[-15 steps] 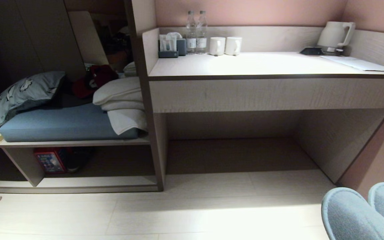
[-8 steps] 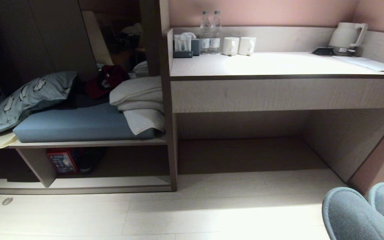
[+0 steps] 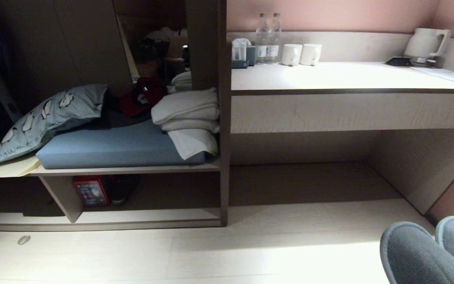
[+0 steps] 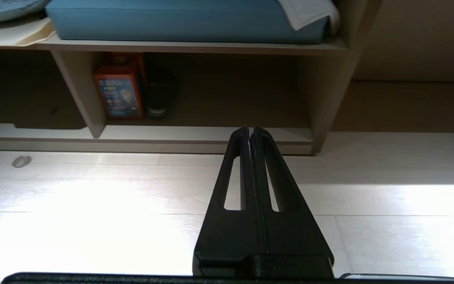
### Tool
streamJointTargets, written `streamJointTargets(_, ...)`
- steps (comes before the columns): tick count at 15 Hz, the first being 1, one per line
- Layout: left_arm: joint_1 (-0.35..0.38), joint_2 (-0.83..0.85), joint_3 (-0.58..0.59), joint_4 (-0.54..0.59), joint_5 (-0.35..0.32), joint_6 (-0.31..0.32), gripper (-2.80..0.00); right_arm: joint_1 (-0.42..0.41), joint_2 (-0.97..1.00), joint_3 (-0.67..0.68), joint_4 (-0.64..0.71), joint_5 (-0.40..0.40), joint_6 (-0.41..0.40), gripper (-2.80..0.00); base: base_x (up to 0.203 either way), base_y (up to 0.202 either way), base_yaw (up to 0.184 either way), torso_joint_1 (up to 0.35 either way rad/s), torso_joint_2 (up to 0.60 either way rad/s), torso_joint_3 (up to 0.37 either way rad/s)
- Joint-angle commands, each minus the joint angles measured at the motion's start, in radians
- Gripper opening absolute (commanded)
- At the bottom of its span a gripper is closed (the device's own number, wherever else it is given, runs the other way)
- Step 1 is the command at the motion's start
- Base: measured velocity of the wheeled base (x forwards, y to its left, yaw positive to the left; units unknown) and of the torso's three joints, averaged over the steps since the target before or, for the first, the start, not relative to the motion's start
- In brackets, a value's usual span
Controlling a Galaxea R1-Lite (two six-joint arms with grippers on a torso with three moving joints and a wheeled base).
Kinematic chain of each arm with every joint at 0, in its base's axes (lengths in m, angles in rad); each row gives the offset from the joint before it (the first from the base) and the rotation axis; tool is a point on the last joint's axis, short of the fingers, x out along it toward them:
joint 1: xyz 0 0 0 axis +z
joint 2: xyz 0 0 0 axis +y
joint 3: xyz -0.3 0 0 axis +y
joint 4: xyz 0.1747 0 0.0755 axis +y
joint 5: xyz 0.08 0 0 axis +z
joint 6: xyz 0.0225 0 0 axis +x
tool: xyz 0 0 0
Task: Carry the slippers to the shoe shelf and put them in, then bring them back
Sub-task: Place the slippers into the shoe cabinet
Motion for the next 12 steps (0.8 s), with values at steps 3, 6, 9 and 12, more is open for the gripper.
streamJointTargets(3,0.000,0.001,0.000,0.000,0.000,-0.001,-2.80,0.001,0.000,0.000,0.000,0.001,-0.001,-2.80,0.000,0.196,-0.001,0.002,0.00,-0.001)
streamJointTargets(6,0.000,0.001,0.000,0.000,0.000,-0.001,-2.80,0.001,0.000,0.000,0.000,0.001,-0.001,-2.80,0.000,0.196,-0.001,0.000,0.00,-0.002)
streamJointTargets(9,0.000,0.001,0.000,0.000,0.000,-0.001,-2.80,0.001,0.000,0.000,0.000,0.001,-0.001,-2.80,0.000,0.197,-0.003,0.002,0.00,0.006)
streamJointTargets(12,0.000,0.001,0.000,0.000,0.000,-0.001,-2.80,0.001,0.000,0.000,0.000,0.001,-0.001,-2.80,0.000,0.195,-0.002,0.002,0.00,0.004)
